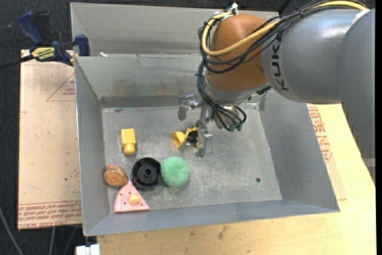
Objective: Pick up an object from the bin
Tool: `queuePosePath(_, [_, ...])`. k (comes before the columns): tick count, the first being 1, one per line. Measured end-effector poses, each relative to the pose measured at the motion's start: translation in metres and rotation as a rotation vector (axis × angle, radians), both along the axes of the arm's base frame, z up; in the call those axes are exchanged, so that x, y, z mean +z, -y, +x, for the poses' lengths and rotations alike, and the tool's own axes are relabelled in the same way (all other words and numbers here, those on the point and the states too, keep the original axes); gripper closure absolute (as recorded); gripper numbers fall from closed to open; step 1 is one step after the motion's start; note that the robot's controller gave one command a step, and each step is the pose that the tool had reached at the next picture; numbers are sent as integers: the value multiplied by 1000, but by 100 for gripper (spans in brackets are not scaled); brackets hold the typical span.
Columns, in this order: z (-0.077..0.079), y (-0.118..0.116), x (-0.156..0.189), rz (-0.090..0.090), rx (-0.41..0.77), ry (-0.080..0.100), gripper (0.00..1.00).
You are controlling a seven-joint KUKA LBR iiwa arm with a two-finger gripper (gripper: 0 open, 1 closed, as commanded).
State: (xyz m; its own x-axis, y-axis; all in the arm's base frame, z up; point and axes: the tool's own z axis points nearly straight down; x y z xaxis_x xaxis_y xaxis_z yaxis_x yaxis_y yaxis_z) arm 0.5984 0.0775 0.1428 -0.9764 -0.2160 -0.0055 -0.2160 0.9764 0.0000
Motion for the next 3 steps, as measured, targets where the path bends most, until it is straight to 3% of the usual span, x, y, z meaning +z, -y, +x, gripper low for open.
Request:
queuePosePath(1, [-13,4,-54,0,-90,-4,100])
queuePosePath(2, [-13,4,-54,1,-90,-4,100])
queuePosePath(3, [-4,-2,-47,-2,39,-8,100])
